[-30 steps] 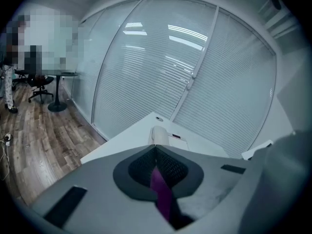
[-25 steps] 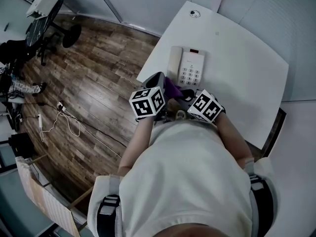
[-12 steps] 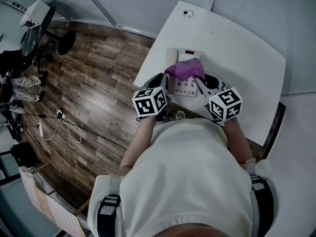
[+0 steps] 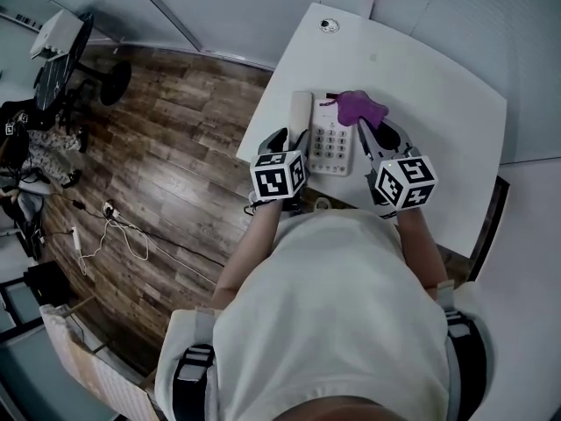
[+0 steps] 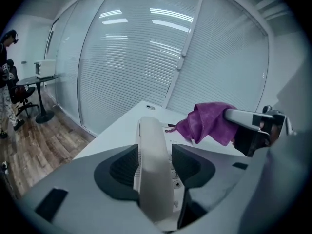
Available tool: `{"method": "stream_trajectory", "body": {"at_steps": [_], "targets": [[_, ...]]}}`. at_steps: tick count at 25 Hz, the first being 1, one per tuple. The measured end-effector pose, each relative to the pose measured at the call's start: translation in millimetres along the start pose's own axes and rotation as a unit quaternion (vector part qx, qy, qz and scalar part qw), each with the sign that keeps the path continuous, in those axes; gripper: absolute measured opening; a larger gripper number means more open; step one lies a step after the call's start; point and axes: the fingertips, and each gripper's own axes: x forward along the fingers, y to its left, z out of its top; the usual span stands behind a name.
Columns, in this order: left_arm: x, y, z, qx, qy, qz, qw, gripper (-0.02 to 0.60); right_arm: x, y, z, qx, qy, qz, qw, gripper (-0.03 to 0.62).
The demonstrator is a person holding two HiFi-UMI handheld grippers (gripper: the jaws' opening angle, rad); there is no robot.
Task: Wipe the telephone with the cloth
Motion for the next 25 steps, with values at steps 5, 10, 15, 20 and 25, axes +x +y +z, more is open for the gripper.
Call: {"method": "stream_trajectory", "body": {"at_steps": [5, 10, 15, 20, 25], "targets": [[14.9, -4.5, -2.7, 0.019, 0.017, 0.013, 0.9996, 0.230, 2.9, -1.7, 4.0, -0.001, -0.004, 0.002, 1.000, 0.069], [24.6, -3.4, -5.4, 0.033, 0.024, 0.040, 0.9984, 0.250, 5.4, -2.9, 1.0, -0.002, 0.001, 0.002, 1.000, 0.069], [28.7, 1.9, -4.9, 0.040, 0.029, 0.061, 0.9969, 0.248, 9.7, 0.0, 1.2, -0.002, 0.005, 0.005, 1.000, 0.069], [30.9, 3.5, -6.7, 0.042, 0.027, 0.066, 0.9965, 0.229, 12.7, 2.9, -3.4, -0.011, 0.009, 0.009, 1.000, 0.069], [26.9, 4.2, -6.8, 0.029, 0.023, 0.059, 0.9976, 0.225, 11.8, 8.2, -6.2, -0.015, 0.016, 0.015, 1.000, 0.069]]}}
